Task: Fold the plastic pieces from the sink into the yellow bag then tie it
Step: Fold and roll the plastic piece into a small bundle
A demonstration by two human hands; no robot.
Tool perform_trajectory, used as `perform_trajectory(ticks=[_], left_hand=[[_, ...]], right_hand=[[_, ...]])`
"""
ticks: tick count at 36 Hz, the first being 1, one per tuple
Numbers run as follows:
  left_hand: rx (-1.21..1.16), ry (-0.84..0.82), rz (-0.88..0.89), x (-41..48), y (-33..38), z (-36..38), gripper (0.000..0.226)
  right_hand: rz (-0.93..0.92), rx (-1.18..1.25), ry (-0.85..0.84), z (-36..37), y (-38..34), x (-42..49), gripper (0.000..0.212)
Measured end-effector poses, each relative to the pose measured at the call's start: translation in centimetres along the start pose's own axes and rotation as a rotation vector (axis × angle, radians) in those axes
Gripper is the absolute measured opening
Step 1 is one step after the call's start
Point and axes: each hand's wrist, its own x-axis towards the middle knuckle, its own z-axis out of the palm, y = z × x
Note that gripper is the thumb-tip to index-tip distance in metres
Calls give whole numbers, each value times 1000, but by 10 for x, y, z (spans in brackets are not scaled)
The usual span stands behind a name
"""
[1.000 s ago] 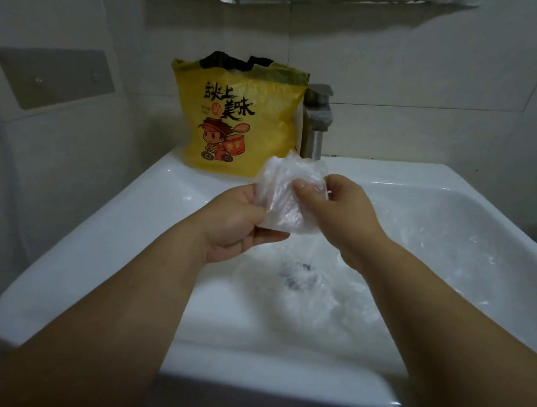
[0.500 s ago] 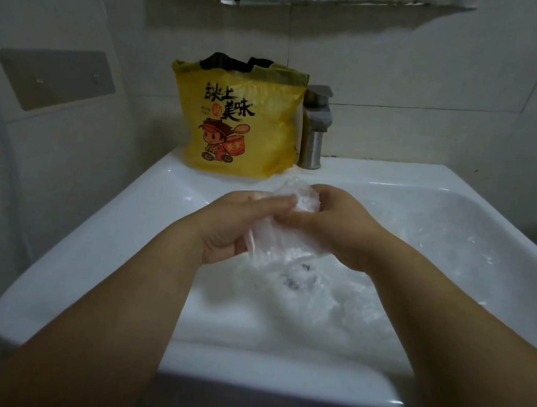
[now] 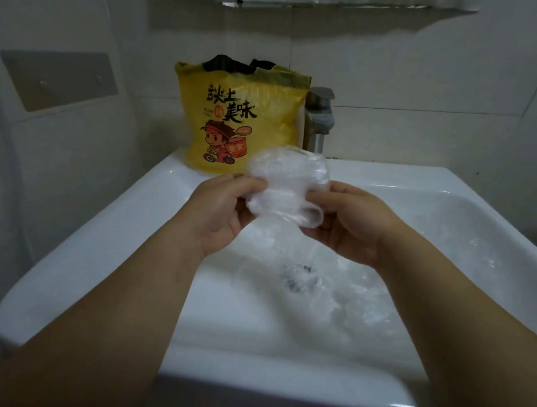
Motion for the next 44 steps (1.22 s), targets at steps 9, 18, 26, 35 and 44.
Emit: perform_trajectory(ticks=[9,18,26,35,44], left_hand=[[180,-118,-46,-3,1,-7,21],[150,-187,-129,-8,2,-5,32],[112,-273,-109,-12,5,-2,24],[156,-180,-24,-11,6,-3,28],[535,-102,192,-12,-5,1,54]], right_hand=[[53,-21,-58,-9,-6,-3,24],[81,-91,-71,-12,-5,-2,36],[104,84,-31,-15,-10,-3,31],[83,115,-96,-16,-14,-6,29],[104,-118,-61,-11,-8,-8,17]])
